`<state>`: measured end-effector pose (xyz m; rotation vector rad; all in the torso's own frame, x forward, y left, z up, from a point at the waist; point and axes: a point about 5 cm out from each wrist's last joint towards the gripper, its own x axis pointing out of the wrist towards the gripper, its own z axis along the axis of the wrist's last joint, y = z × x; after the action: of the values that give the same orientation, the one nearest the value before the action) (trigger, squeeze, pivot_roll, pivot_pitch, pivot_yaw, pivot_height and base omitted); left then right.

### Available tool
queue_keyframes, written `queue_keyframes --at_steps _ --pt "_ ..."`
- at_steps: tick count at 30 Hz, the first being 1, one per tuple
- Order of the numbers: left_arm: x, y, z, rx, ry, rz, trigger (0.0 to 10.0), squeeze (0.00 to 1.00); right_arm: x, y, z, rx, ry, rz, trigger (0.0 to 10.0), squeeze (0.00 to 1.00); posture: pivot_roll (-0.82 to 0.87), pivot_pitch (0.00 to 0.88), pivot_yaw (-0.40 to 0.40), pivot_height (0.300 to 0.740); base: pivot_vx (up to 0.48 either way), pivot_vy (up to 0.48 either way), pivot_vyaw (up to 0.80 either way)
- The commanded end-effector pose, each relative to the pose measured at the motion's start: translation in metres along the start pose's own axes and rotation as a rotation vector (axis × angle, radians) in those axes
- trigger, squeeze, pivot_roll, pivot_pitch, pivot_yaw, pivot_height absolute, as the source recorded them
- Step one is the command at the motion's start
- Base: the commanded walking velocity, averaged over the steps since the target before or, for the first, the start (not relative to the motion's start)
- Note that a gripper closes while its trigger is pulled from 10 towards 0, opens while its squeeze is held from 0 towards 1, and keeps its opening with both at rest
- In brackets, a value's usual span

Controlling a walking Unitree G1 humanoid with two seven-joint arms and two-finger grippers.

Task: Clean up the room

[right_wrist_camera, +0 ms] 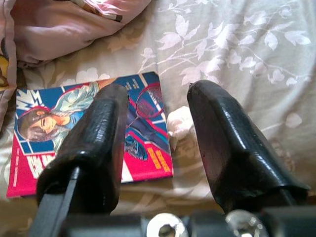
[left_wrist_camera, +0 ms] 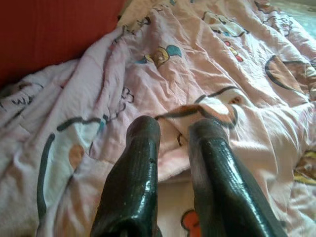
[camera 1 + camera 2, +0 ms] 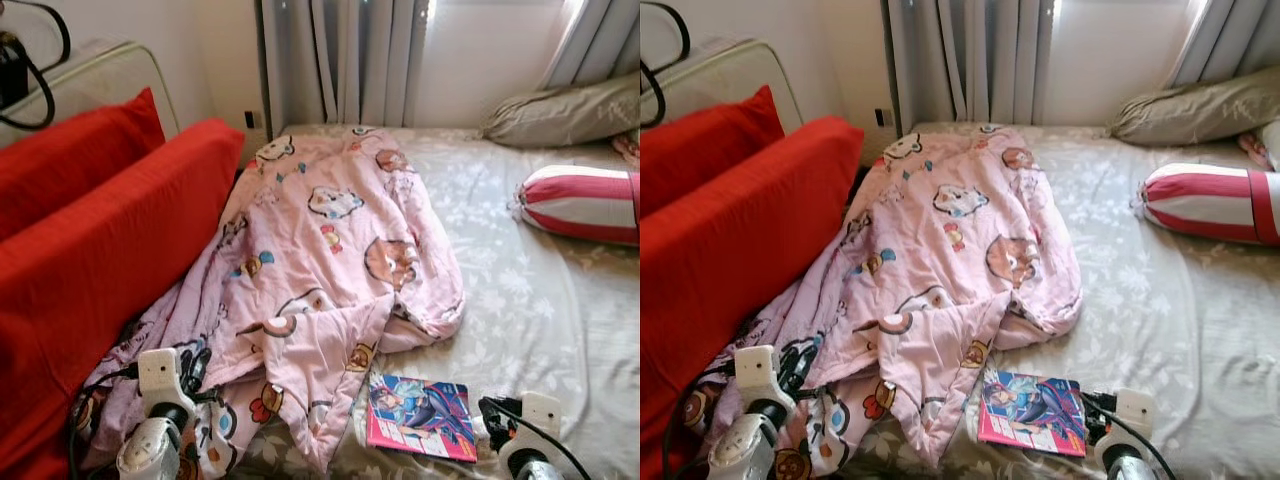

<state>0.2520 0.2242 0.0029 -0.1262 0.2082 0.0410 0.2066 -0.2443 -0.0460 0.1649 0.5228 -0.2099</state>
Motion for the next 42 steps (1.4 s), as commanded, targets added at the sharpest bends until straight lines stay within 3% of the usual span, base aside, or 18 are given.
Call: queue_keyframes --at_steps 1,4,11,17,24,31,42 --pt "0.000 -0.001 0.003 0.004 -0.013 0.001 10.0 0.00 0.003 0.004 0.007 0.015 -0.035 0.008 10.0 0.00 0.04 0.000 0.011 0.658 0.000 0.000 0.00" --pt "0.002 -0.004 0.006 -0.047 -0.029 0.001 10.0 0.00 0.003 0.007 0.006 0.016 -0.035 0.012 10.0 0.00 0.03 0.000 0.018 0.658 0.000 0.000 0.00" --pt "0.002 -0.011 0.006 -0.007 -0.029 -0.038 10.0 0.00 0.004 0.018 0.005 0.013 -0.034 0.058 10.0 0.00 0.04 0.000 0.027 0.658 0.000 0.000 0.00" --pt "-0.001 -0.009 0.006 -0.006 -0.023 -0.038 10.0 0.00 0.004 0.018 0.007 0.031 -0.062 0.054 10.0 0.00 0.05 0.000 0.022 0.645 0.000 0.000 0.00" --pt "-0.001 -0.004 0.009 0.000 -0.025 -0.033 10.0 0.00 0.006 0.006 0.014 0.030 -0.068 0.004 10.0 0.00 0.05 0.000 0.014 0.645 0.000 0.000 0.00" --pt "-0.001 0.000 0.010 0.027 -0.024 -0.019 10.0 0.00 0.007 0.006 0.017 0.032 -0.075 0.002 10.0 0.00 0.05 0.000 0.013 0.620 0.000 0.000 0.00" --pt "-0.001 -0.003 0.010 0.017 -0.028 -0.021 10.0 0.00 0.008 0.005 0.019 0.070 -0.082 -0.015 10.0 0.00 0.06 0.000 0.008 0.620 0.000 0.000 0.00"
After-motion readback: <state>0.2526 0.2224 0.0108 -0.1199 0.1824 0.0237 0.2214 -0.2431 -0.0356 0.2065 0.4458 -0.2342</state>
